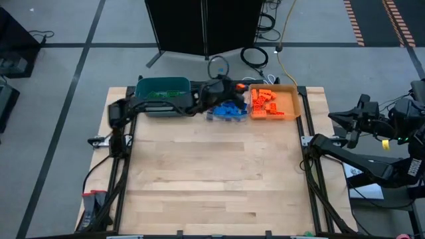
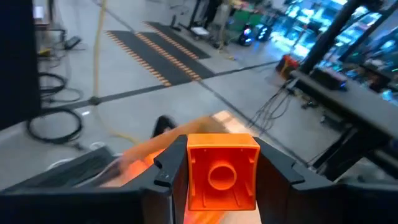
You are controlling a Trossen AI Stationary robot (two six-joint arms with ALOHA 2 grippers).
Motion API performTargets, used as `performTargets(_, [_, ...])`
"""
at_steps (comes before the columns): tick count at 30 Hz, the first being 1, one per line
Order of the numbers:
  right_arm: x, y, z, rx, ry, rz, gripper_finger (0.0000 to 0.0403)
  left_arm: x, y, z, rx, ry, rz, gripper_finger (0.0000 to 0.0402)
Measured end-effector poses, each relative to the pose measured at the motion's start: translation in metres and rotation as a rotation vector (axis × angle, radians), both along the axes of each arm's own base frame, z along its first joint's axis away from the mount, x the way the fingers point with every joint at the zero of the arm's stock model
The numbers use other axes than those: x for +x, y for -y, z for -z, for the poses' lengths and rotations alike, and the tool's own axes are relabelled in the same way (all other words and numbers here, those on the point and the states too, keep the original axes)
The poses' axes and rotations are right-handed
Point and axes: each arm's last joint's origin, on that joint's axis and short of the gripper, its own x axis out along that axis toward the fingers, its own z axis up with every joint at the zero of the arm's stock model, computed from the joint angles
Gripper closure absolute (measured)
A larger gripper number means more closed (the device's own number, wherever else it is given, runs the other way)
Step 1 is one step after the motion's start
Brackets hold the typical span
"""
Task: Sort blocks
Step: Put the orange game piece into the orange transparent bin
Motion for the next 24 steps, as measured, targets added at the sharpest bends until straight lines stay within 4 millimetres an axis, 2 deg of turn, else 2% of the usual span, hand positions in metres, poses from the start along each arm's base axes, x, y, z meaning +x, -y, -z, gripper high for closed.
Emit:
performTargets(3, [0.0,0.001,0.0,-0.007,-0.002,0.021,0.0403,0.025,-0.012,0.004,0.005,0.027,0.01,0.0275])
performTargets(8, [0.0,0.001,0.0,-0.001,0.001,0.029,0.0403,0.067,-0.029,0.025,0.012,0.032,0.039,0.0275])
performTargets(13, [0.0,0.001,0.0,0.005,0.005,0.031,0.0403,0.095,-0.038,0.044,0.015,0.054,0.057,0.0275])
performTargets(19, [0.0,0.001,0.0,0.015,0.01,0.034,0.0403,0.117,-0.044,0.082,0.003,0.019,0.057,0.0275])
performTargets(24, [0.0,0.001,0.0,0.022,0.013,0.036,0.0403,0.123,-0.046,0.101,-0.043,0.02,0.047,0.0275])
